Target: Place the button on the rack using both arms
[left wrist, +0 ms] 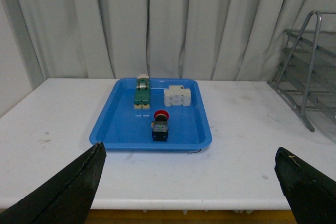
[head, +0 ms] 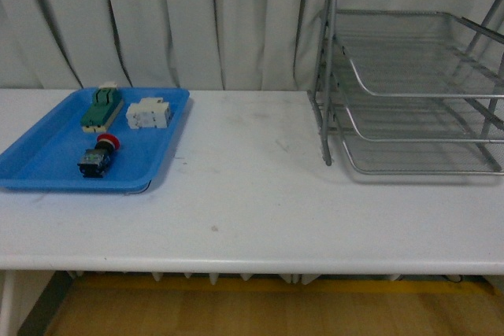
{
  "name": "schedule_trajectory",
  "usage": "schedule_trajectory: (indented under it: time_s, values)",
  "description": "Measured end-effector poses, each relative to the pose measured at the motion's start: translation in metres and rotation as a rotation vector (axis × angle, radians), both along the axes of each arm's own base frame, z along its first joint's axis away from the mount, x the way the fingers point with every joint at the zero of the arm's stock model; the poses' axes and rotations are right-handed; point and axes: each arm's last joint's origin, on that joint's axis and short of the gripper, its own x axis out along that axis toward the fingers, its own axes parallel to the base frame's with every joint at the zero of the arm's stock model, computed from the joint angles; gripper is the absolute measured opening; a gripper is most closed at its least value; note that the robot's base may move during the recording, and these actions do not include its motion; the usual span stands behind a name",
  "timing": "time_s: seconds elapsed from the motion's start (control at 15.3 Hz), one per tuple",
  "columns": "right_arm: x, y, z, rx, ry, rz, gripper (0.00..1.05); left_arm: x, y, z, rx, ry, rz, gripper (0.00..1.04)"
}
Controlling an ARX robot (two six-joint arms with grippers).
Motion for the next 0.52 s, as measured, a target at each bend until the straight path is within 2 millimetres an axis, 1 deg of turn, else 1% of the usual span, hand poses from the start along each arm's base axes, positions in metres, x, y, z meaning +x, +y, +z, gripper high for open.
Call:
schedule_trajectory:
  time_s: [0.52]
  values:
    - [0.0,0.0,0.0,0.0,0.0,0.0,0.98,0.0,0.0,0.0,0.0,0.0,0.0,0.98]
